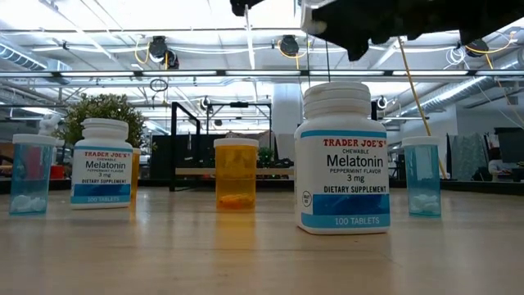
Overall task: Pick and place medicine bottles onto shelf by color
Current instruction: Put the left transparent pill bottle on the shelf
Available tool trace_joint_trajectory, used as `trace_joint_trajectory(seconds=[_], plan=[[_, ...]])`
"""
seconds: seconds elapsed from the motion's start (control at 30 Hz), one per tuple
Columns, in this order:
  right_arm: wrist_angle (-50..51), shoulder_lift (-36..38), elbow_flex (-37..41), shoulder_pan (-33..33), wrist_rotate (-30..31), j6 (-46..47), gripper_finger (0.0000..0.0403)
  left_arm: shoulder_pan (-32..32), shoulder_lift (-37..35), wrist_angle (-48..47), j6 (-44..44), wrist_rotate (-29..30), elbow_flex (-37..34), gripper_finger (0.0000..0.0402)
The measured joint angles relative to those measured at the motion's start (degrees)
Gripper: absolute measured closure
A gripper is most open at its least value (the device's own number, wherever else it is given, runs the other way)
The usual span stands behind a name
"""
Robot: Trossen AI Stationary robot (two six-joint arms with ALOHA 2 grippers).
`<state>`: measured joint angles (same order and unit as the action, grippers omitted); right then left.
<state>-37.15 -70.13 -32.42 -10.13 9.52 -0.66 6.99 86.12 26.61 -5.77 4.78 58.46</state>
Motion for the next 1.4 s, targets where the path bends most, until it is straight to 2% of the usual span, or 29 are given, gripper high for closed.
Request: trace_joint_trajectory(seconds=[0.17, 0.43, 0.73, 0.9, 1.07, 1.23, 1.4], plan=[[4.08, -0.02, 0.02, 0.02, 4.19, 0.46, 0.0245, 0.37, -0.24, -2.44, 0.94, 2.51, 0.02, 0.0107], [4.87, -0.28, 0.02, 0.92, 11.56, 0.76, 0.0245, 0.54, -0.19, -5.20, -0.12, 8.16, 0.02, 0.0107], [5.85, -0.28, 0.04, 4.17, 11.72, 1.69, 0.0245, 0.68, 0.48, -5.10, 1.85, 8.04, 0.02, 0.0107], [5.72, -0.28, 0.04, 5.24, 11.69, 3.19, 0.0245, 1.05, 1.98, -2.70, 1.94, 12.54, 0.11, 0.0107], [4.94, -0.28, 0.07, 5.24, 11.67, 3.03, 0.0245, 1.02, 5.32, 2.36, 2.01, 14.57, 0.03, 0.0108], [4.82, -0.31, 0.07, 5.25, 11.67, 2.58, 0.0245, 0.79, 9.02, 8.48, 0.93, 20.89, 0.04, 0.0108], [4.82, -0.31, 0.07, 5.22, 11.67, 1.97, 0.0245, -0.54, 11.11, 11.31, 1.80, 21.70, 0.04, 0.0108]])
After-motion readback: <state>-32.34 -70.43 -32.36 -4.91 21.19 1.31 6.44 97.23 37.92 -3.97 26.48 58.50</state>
